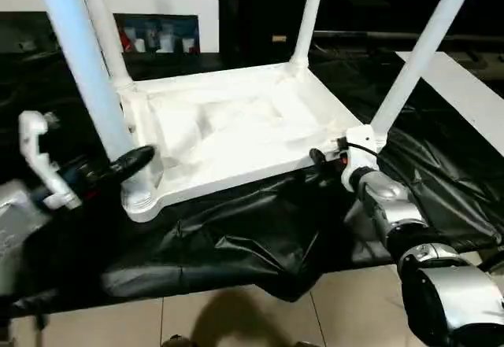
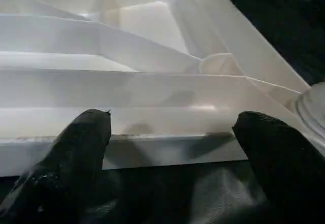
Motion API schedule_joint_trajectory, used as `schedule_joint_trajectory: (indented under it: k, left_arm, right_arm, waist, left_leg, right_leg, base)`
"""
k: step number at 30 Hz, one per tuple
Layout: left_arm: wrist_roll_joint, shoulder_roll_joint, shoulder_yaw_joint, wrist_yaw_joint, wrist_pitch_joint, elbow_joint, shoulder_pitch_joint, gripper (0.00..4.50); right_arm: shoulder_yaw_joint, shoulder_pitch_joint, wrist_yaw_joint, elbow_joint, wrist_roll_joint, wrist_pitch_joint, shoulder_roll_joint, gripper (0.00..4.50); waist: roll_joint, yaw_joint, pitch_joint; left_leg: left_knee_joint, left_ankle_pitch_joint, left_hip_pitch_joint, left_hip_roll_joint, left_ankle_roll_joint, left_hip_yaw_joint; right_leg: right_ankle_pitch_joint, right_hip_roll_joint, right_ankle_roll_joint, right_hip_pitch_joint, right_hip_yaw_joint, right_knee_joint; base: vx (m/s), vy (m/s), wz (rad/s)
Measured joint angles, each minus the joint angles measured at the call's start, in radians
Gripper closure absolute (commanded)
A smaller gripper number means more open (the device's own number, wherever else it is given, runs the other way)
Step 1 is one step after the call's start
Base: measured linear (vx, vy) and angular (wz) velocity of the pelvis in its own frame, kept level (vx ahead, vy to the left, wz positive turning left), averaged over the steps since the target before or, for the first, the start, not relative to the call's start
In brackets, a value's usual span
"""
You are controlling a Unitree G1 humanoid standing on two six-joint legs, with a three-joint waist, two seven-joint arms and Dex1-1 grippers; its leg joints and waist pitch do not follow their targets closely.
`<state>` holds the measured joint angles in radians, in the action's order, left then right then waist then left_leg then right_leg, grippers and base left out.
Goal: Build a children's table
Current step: Rotate table base
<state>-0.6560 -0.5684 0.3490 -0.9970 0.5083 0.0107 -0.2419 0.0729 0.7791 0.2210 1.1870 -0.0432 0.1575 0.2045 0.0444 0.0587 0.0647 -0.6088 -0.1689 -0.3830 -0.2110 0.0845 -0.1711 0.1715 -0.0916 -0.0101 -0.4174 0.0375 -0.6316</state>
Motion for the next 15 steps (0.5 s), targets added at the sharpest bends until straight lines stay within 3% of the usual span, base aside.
schedule_joint_trajectory:
  k: [6, 11, 15]
  left_arm:
    - [-0.051, 0.029, -0.064, -0.033, 0.053, -0.068, -0.016, 0.00]
    - [-0.078, 0.035, -0.105, -0.048, 0.073, -0.109, -0.033, 0.00]
    - [-0.082, 0.040, -0.112, -0.048, 0.077, -0.115, -0.033, 0.00]
  right_arm:
    - [0.011, -0.013, -0.042, -0.009, 0.001, 0.000, 0.004, 0.20]
    - [0.080, -0.054, -0.156, -0.063, -0.026, 0.056, 0.014, 0.20]
    - [0.101, -0.065, -0.225, -0.074, -0.028, 0.063, 0.059, 0.20]
  waist:
    - [0.000, 0.001, 0.000]
    - [-0.005, 0.006, 0.000]
    - [-0.005, 0.006, 0.000]
  left_leg:
    - [-0.001, 0.000, 0.000, 0.000, 0.000, 0.000]
    - [-0.001, 0.000, 0.000, 0.000, 0.000, 0.000]
    - [-0.001, 0.000, 0.000, 0.000, 0.000, 0.000]
  right_leg:
    - [0.000, 0.000, 0.000, 0.000, 0.000, 0.000]
    - [0.000, 0.000, 0.000, 0.000, 0.000, 0.000]
    - [0.000, 0.000, 0.000, 0.001, 0.000, 0.000]
  base:
    - [0.000, 0.000, 0.00]
    - [0.000, 0.000, 0.00]
    - [0.000, 0.000, 0.00]
